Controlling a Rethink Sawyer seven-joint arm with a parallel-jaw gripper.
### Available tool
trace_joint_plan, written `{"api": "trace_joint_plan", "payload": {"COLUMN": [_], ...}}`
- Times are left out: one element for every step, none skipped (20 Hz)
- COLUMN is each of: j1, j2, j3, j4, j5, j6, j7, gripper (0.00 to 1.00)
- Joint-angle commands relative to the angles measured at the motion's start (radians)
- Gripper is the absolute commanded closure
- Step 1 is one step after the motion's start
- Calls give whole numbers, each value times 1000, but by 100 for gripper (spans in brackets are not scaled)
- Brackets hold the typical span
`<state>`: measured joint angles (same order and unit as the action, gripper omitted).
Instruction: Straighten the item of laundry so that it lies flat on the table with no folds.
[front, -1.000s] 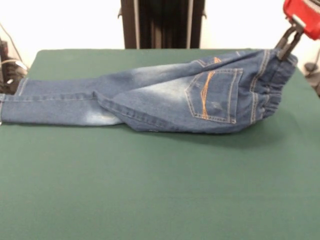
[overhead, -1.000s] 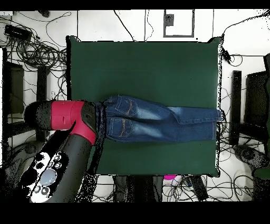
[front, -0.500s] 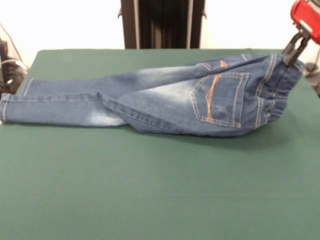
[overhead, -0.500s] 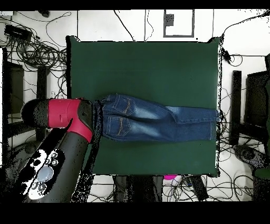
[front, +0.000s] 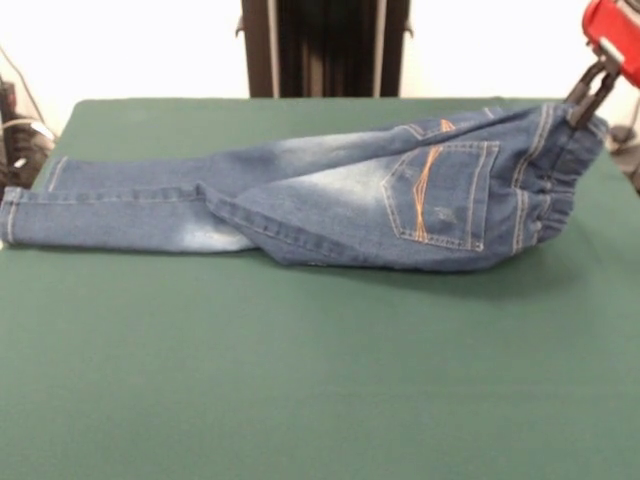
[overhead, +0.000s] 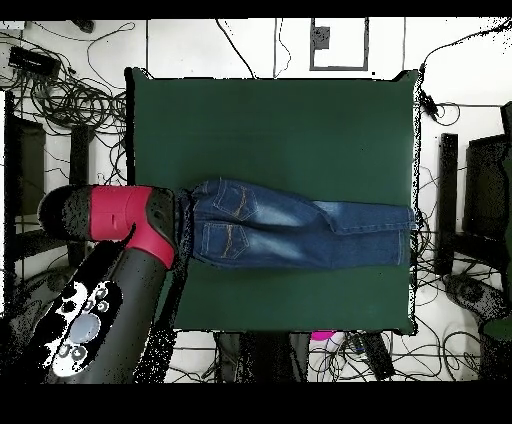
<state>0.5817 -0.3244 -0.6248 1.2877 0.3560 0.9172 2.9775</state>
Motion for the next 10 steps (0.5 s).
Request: {"api": "trace_joint_plan", "payload": {"j1": [33,32,31,30,29,25,25,25,26,27], "j2": [9,7,4,1,-1,-11,-9,-9,-9,-6], "j3": [36,40,44,49,54,71,69,69,70,66], "j4": [-53,-50,-46,-41,-37,-20,-24,-23,-23,-26], "j5": [57,62,69,75,82,98,99,105,111,114], "j6": [139,143,135,126,118,80,80,77,74,75], "j7": [304,308,310,313,315,310,308,310,313,314], "gripper": [100,100,100,100,0,0,0,0,0,0]}}
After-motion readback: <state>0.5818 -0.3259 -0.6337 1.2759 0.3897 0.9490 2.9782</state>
